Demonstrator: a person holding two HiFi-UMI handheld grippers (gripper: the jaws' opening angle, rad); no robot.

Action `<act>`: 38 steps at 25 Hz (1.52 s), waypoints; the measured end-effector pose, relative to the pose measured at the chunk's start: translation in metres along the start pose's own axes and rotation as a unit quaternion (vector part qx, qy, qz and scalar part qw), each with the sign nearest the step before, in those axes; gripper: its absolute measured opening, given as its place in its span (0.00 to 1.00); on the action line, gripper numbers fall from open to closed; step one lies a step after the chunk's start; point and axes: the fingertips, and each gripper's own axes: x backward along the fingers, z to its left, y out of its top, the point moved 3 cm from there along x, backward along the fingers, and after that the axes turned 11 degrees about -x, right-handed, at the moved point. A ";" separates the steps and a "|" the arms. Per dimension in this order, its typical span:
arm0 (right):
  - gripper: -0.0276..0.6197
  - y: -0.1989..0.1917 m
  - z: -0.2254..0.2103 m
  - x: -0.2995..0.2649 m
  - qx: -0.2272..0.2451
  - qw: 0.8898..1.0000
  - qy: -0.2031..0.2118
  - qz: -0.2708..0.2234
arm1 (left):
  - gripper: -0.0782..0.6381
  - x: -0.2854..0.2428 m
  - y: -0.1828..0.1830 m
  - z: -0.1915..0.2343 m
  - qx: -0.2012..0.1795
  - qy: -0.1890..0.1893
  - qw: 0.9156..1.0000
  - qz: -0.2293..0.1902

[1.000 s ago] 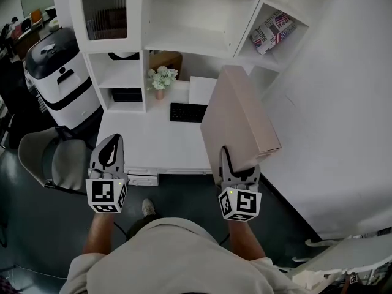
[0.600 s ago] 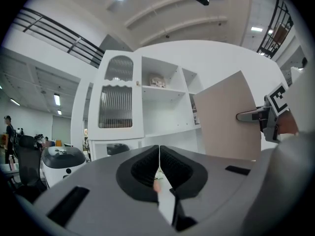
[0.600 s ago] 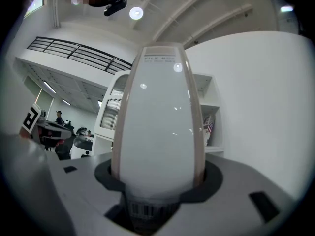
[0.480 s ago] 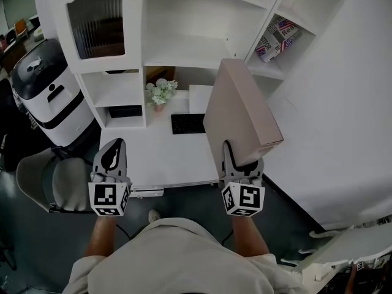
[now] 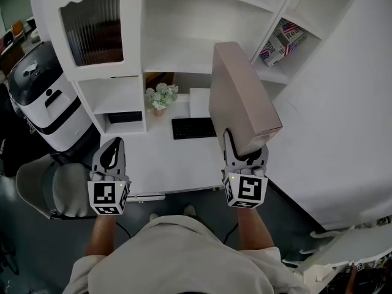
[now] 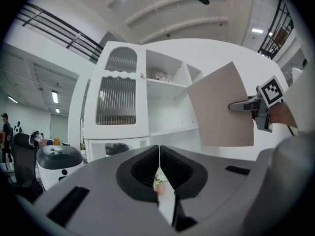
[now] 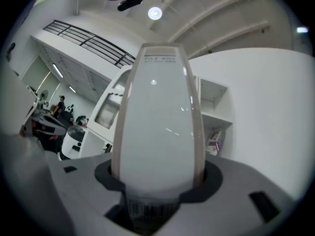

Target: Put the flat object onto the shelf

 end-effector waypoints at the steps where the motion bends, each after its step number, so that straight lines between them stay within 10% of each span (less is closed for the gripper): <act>1: 0.46 0.002 -0.001 -0.005 0.013 1.000 0.005 0.000 | 0.12 -0.003 0.000 -0.001 0.001 0.002 1.000 0.000; 10: 0.46 0.031 0.005 -0.045 0.202 0.979 0.039 0.002 | 0.12 -0.023 0.003 0.002 0.008 0.016 1.000 0.001; 25: 0.46 0.043 0.022 -0.097 0.437 0.896 0.076 -0.002 | 0.12 -0.041 0.001 0.003 0.009 0.031 0.999 0.007; 38: 0.46 0.023 0.035 -0.138 0.533 0.838 0.111 0.038 | 0.12 -0.046 -0.007 0.009 0.016 0.046 0.999 0.015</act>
